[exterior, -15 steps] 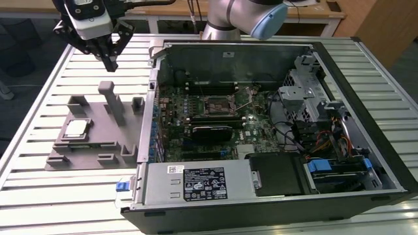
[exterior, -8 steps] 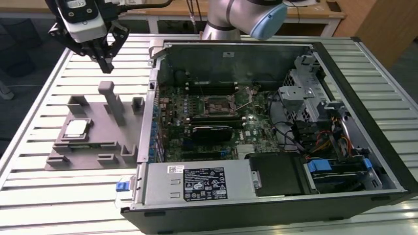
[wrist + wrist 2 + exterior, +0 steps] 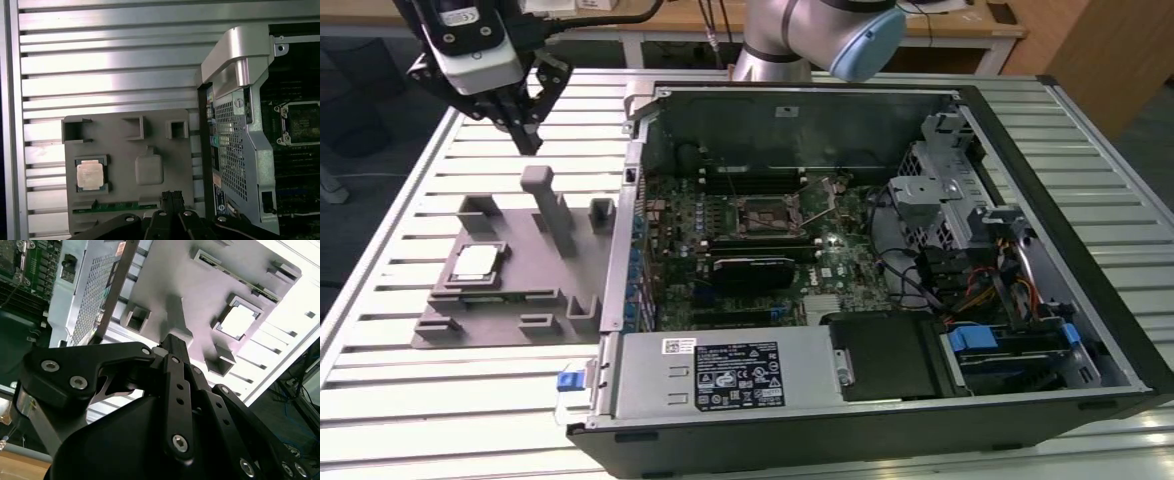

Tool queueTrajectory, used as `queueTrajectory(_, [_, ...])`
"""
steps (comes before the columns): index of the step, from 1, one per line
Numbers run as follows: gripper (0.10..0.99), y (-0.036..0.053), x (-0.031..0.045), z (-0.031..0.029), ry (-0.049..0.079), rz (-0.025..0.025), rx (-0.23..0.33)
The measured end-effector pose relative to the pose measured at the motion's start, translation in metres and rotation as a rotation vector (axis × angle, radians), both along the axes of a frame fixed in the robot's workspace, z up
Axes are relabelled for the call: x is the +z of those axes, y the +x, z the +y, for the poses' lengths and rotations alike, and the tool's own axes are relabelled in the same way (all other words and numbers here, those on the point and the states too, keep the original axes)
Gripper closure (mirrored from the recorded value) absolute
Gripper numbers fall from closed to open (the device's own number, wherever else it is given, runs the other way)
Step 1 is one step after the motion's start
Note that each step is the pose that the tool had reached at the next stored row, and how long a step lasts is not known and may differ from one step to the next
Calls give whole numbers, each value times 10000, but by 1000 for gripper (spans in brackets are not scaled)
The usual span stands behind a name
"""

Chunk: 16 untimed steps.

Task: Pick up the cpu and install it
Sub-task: 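Reach for the cpu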

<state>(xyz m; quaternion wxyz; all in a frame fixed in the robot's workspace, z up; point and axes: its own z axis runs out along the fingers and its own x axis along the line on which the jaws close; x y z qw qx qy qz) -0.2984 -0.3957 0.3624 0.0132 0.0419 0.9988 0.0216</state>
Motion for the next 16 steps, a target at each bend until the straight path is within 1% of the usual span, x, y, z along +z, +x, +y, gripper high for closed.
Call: queueTrajectory(16, [980,-255,-124,0,1,5,-77])
